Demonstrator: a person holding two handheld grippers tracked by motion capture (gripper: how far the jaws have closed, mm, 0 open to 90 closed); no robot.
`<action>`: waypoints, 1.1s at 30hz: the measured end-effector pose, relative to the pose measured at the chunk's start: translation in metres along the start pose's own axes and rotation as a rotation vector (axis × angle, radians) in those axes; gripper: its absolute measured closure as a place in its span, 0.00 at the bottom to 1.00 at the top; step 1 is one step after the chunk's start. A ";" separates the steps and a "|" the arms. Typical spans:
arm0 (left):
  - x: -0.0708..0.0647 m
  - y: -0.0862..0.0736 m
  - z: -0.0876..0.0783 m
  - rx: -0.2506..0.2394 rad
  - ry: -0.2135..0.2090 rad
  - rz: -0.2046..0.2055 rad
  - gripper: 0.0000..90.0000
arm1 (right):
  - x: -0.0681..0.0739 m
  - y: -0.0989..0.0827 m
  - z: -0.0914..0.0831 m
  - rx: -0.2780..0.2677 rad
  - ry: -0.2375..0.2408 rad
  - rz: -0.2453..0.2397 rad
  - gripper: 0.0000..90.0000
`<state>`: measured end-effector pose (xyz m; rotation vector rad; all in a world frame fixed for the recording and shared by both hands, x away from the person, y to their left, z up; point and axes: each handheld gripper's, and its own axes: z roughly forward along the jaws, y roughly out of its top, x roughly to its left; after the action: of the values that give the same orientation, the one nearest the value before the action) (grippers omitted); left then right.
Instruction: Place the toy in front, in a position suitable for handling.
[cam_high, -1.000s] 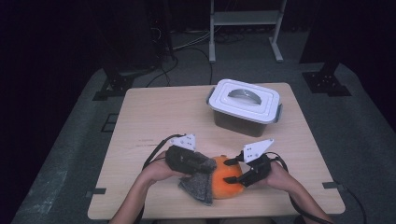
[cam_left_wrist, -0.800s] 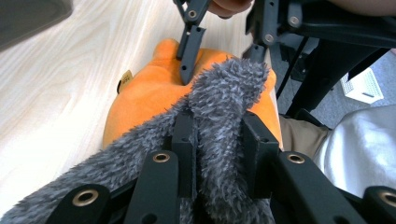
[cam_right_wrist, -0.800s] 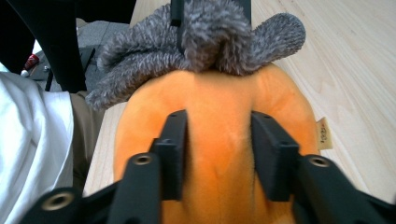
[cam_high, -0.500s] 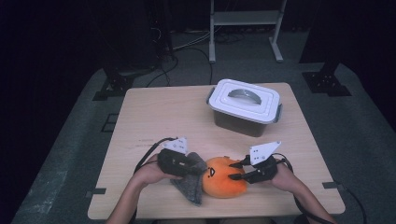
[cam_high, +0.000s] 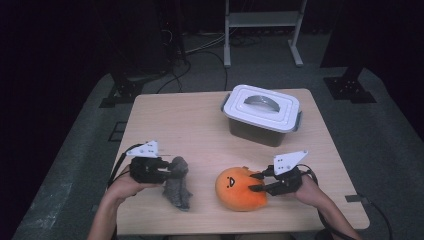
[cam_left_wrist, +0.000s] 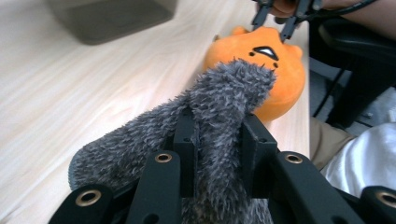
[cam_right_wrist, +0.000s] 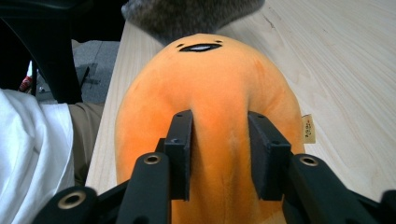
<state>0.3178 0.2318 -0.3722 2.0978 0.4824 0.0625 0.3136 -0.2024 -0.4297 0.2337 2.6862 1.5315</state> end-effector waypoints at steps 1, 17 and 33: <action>0.001 -0.002 -0.006 0.003 0.010 -0.004 0.79 | 0.000 0.000 0.001 -0.003 -0.001 0.007 0.68; 0.027 -0.053 0.018 0.105 0.115 -0.114 0.77 | -0.001 -0.002 0.002 -0.025 -0.004 0.020 0.66; 0.016 -0.058 0.037 0.071 0.104 -0.090 0.50 | -0.004 0.004 0.001 -0.080 0.001 0.121 0.38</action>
<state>0.3229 0.2350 -0.4422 2.1466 0.6500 0.1038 0.3179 -0.2001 -0.4270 0.3984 2.6494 1.6676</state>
